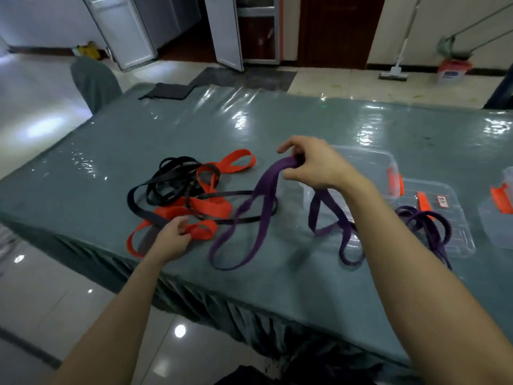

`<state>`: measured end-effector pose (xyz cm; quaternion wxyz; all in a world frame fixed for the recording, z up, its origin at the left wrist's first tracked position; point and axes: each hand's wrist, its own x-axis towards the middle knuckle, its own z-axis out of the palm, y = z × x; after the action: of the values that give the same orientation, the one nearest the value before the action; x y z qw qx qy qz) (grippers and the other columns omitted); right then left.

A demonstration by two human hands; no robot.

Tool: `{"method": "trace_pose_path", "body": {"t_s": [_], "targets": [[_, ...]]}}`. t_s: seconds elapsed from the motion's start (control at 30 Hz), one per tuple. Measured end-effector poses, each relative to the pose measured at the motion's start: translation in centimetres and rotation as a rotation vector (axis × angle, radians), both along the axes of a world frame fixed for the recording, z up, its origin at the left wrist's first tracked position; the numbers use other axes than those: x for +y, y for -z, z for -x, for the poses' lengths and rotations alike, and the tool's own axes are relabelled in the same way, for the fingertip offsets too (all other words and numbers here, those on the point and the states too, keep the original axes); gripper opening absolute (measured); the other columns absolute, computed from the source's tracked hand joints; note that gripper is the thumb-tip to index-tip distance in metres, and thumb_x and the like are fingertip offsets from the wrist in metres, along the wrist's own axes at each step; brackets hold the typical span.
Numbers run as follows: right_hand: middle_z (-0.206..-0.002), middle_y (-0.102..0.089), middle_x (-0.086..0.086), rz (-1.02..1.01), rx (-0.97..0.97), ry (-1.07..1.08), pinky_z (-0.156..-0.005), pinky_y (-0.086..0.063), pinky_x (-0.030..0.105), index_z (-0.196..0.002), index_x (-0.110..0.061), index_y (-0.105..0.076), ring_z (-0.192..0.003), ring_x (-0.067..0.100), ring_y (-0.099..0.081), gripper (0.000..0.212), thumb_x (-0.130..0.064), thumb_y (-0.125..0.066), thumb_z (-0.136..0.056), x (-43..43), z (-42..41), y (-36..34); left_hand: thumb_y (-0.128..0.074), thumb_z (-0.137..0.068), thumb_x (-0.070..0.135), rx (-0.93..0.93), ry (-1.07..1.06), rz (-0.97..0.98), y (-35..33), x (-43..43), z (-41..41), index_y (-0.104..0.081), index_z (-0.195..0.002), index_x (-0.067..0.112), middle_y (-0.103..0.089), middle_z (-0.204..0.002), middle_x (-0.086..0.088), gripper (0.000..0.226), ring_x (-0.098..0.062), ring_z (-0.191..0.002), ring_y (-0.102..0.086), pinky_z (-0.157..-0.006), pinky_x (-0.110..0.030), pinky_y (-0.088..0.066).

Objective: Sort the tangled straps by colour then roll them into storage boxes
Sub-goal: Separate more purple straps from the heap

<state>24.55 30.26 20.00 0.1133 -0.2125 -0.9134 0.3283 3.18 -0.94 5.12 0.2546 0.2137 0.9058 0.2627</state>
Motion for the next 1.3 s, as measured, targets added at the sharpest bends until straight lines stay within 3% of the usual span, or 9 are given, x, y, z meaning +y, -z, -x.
{"method": "trace_pose_path", "body": {"t_s": [0.17,0.27,0.4,0.53,0.67,0.87,1.0,1.1,1.3], "targets": [[-0.097,-0.067,-0.007,-0.118,-0.131,-0.169,-0.070,-0.052,0.029,-0.138,-0.021,-0.059,-0.083,0.010,-0.065,0.059,-0.010,-0.080,-0.085,-2.2,3.1,-5.4,-0.094,-0.088,0.027,-0.122,0.442,-0.474,-9.0,9.8,-3.0,-0.048,-0.161,0.026,-0.058,-0.159,0.010,0.086,-0.001,-0.149,-0.049,-0.123,-0.025,-0.041],[-0.091,-0.068,-0.008,-0.193,-0.109,-0.170,-0.067,-0.050,0.026,-0.135,-0.019,-0.060,-0.081,0.009,-0.064,0.058,-0.005,-0.077,-0.082,-2.2,3.2,-8.9,-0.087,-0.095,0.028,-0.086,0.605,-0.524,-13.7,14.6,-4.7,-0.068,-0.141,0.020,-0.075,-0.138,0.010,0.051,0.002,-0.132,-0.065,-0.110,-0.022,-0.049],[-0.092,-0.073,0.005,-0.063,0.073,-0.021,-0.072,-0.057,0.035,-0.127,-0.015,-0.063,-0.081,0.021,-0.070,0.049,-0.006,-0.081,-0.082,-0.3,1.2,-9.3,-0.062,-0.109,0.007,-0.139,0.512,-0.756,-18.3,17.0,-4.1,-0.068,-0.106,0.006,-0.074,-0.082,-0.005,0.006,-0.020,-0.085,-0.078,-0.090,-0.036,-0.061],[-0.097,-0.081,0.008,0.085,-0.150,0.030,-0.082,-0.058,0.031,-0.105,-0.013,-0.079,-0.087,0.018,-0.074,0.019,-0.012,-0.081,-0.086,0.0,-0.6,-4.2,-0.067,-0.102,0.001,-0.051,0.521,-0.825,-21.2,16.7,-2.6,-0.062,-0.089,0.016,-0.052,-0.059,-0.003,0.021,-0.017,-0.052,-0.054,-0.058,-0.031,-0.051],[-0.102,-0.081,0.017,0.202,-0.051,0.085,-0.095,-0.058,0.047,-0.099,-0.005,-0.076,-0.094,0.030,-0.078,0.019,-0.014,-0.085,-0.085,0.7,-0.9,-2.5,-0.075,-0.096,0.012,-0.014,0.432,-0.881,-21.7,15.4,-0.8,-0.070,-0.084,0.023,-0.049,-0.055,0.004,0.017,-0.013,-0.045,-0.043,-0.048,-0.027,-0.042],[-0.084,-0.073,0.006,0.312,0.339,0.161,-0.075,-0.062,0.036,-0.096,-0.011,-0.076,-0.066,0.016,-0.069,0.011,-0.006,-0.083,-0.089,1.7,0.4,-7.6,-0.093,-0.086,0.040,0.096,0.437,-0.607,-18.7,12.0,3.4,-0.086,-0.098,0.028,-0.083,-0.084,0.000,0.019,-0.018,-0.079,-0.080,-0.074,-0.032,-0.063],[-0.078,-0.071,-0.001,0.175,0.114,0.013,-0.063,-0.057,0.024,-0.100,-0.007,-0.077,-0.066,0.010,-0.064,0.025,-0.020,-0.092,-0.085,-0.4,2.5,-8.6,-0.092,-0.089,0.020,-0.018,0.435,-0.479,-11.1,10.9,2.1,-0.083,-0.105,0.025,-0.083,-0.098,0.007,0.019,-0.004,-0.092,-0.073,-0.093,-0.035,-0.057],[-0.083,-0.069,0.007,0.163,0.084,0.031,-0.062,-0.056,0.029,-0.104,0.002,-0.074,-0.067,0.014,-0.061,0.034,-0.018,-0.093,-0.084,-1.2,3.4,-7.2,-0.093,-0.087,0.011,-0.055,0.382,-0.286,-4.4,9.5,0.1,-0.070,-0.137,0.006,-0.075,-0.133,-0.013,0.055,-0.028,-0.125,-0.071,-0.114,-0.045,-0.054],[-0.081,-0.073,0.009,0.171,-0.066,0.082,-0.072,-0.063,0.043,-0.098,-0.005,-0.073,-0.070,0.019,-0.070,0.045,-0.035,-0.098,-0.077,-0.9,1.6,-2.3,-0.075,-0.098,0.020,0.207,0.589,0.238,5.5,6.2,-2.4,-0.042,-0.164,0.014,-0.053,-0.164,-0.010,0.074,-0.029,-0.150,-0.052,-0.121,-0.041,-0.041]]}}
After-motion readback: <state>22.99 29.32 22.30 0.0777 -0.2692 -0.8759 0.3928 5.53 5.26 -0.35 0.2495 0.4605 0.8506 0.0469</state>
